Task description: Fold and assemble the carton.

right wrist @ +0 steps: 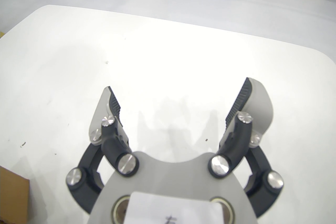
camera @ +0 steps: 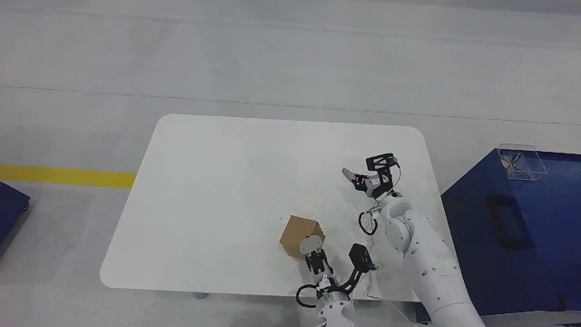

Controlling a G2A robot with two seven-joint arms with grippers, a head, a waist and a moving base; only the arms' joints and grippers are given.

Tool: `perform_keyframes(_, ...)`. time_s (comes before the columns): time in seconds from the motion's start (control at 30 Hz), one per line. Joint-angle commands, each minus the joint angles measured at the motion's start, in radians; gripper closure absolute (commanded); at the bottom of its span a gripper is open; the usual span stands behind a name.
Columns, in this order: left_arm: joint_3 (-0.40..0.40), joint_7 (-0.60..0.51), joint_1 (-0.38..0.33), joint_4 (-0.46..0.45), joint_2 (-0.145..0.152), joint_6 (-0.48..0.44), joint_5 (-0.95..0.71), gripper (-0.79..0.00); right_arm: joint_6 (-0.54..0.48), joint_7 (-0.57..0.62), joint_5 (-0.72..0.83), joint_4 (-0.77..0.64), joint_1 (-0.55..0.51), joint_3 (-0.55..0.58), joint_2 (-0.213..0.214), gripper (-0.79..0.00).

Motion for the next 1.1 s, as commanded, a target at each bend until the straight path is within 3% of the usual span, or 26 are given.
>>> perform_keyframes(0.0,0.021,0.002,-0.005,-0.020,0.003,-0.014,-0.031,-0.785,0.000,0.000,0.000,0.000,0.000,0.000,0.000,-0.785)
perform_keyframes(0.2,0.076,0.018,-0.007,-0.130,0.024,-0.036,-0.085,-0.785,0.000,0.000,0.000,0.000,0.000,0.000,0.000,-0.785)
perform_keyframes(0.27,0.065,0.039,-0.007,-0.181,0.035,0.016,-0.070,-0.351,0.000,0.000,0.000,0.000,0.000,0.000,0.000,-0.785)
perform_keyframes(0.3,0.052,0.052,-0.003,-0.205,0.041,0.051,-0.057,-0.246,0.000,0.000,0.000,0.000,0.000,0.000,0.000,-0.785)
perform_keyframes(0.33,0.036,0.070,0.005,-0.228,0.048,0.084,-0.052,0.000,0.000,0.000,0.000,0.000,0.000,0.000,0.000,-0.785)
perform_keyframes(0.5,-0.101,0.232,0.084,-0.371,0.101,0.194,-0.139,0.000,0.000,0.000,0.000,0.000,0.000,0.000,0.000,-0.785)
perform_keyframes(0.7,-0.318,0.537,0.200,-0.497,0.160,0.082,-0.422,0.000,0.000,0.000,0.000,0.000,0.000,0.000,0.000,-0.785)
perform_keyframes(0.87,-0.423,0.627,0.226,-0.481,0.176,0.012,-0.491,0.000,0.000,0.000,0.000,0.000,0.000,0.000,0.000,-0.785)
perform_keyframes(1.07,-0.463,0.656,0.194,-0.433,0.167,-0.034,-0.581,0.000,0.000,0.000,0.000,0.000,0.000,0.000,0.000,-0.785)
